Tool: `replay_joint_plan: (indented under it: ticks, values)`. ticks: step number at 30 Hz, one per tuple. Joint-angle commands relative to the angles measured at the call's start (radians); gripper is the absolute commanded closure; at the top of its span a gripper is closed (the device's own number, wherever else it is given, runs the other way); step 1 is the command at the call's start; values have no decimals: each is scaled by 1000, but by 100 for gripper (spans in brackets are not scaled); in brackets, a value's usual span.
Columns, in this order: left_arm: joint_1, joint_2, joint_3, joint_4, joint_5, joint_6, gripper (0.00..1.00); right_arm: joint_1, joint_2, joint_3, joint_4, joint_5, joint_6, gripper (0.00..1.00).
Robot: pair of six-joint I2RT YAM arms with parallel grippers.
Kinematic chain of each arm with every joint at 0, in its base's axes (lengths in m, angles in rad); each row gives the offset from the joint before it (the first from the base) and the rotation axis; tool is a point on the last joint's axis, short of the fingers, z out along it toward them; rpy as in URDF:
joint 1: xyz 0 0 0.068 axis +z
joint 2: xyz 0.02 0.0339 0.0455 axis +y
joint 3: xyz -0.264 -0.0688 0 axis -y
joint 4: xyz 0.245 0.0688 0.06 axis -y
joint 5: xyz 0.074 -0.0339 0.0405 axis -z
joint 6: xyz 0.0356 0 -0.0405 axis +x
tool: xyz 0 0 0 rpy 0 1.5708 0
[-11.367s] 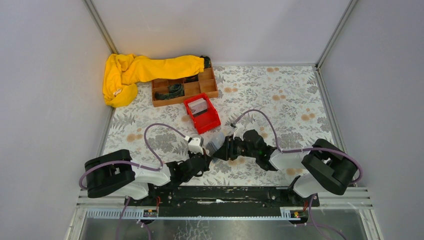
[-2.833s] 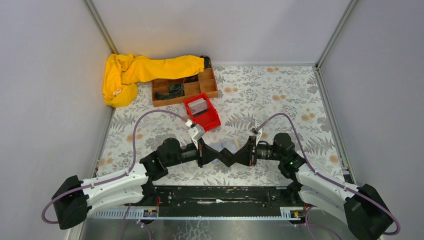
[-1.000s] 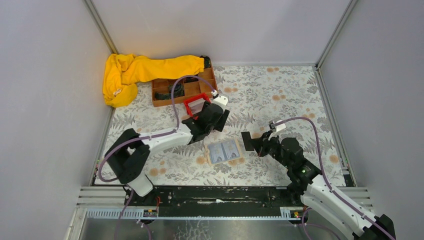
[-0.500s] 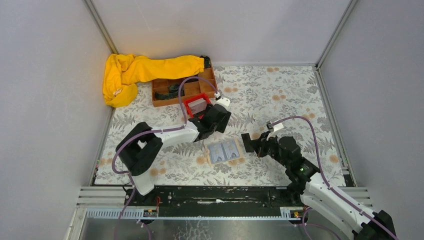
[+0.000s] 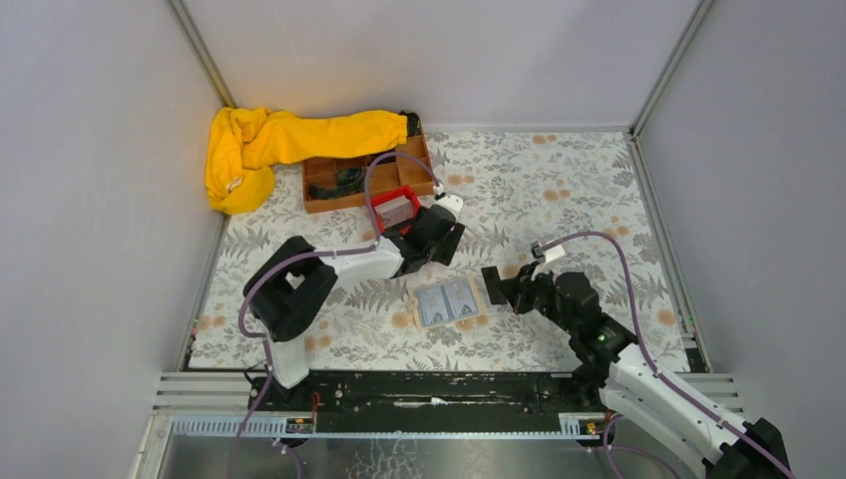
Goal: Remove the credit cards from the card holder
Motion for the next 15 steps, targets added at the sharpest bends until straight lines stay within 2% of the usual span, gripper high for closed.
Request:
replay_joint_plan:
  ticks: [1,15]
  values:
    - [7,6,18,17,52,19,30,-1,-6,19,43,22,-15,100]
    - [8,-11,-51,35,101,18,30,-1,-25,15,35,25,-12,100]
